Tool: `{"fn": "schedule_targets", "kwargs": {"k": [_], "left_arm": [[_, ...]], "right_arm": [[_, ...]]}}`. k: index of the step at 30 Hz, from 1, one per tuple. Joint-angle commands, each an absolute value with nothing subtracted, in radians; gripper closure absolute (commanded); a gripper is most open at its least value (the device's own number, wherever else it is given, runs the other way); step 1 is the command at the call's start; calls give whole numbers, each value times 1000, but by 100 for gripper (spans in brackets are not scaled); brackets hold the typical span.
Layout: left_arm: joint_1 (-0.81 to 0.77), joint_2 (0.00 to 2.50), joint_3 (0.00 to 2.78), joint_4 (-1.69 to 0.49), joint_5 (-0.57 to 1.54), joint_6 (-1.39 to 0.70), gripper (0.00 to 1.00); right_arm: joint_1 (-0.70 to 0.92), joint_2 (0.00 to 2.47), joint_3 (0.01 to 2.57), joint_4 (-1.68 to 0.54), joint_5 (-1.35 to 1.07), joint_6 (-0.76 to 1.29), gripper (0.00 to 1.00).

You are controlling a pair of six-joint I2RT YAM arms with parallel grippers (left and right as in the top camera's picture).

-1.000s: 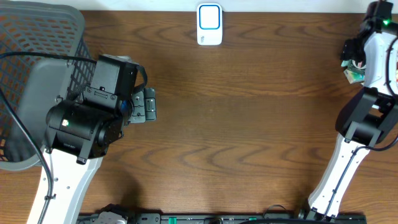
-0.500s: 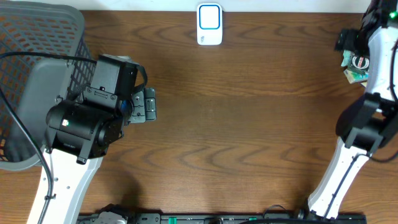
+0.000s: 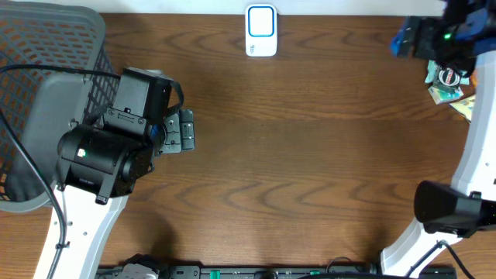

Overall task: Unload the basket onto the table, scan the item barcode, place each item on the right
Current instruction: 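Carry the Zam-Buk box to the far right and release it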

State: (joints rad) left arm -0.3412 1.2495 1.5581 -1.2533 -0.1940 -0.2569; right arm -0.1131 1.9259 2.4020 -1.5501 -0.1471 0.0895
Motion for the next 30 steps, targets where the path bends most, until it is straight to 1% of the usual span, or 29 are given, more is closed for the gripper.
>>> {"fn": "schedule_targets", "kwargs": {"k": [1, 6, 19, 25, 30], "left_arm": [[-336, 1254, 1566, -1256, -211, -248, 2], [-336, 1254, 1566, -1256, -211, -248, 2], [-336, 1254, 1566, -1256, -211, -248, 2], [-336, 1254, 1566, -1256, -211, -248, 2], [-336, 1254, 1566, -1256, -211, -248, 2]], "right_arm": [[-59, 1870, 2399, -1594, -175, 53, 1], [-4, 1770, 2399, -1664, -175, 40, 1], [110, 1488, 2364, -1672, -158, 44, 1], [139, 1377, 2194, -1616, -129, 44, 1], [138, 1227, 1926, -1484, -129, 52, 1]]}}
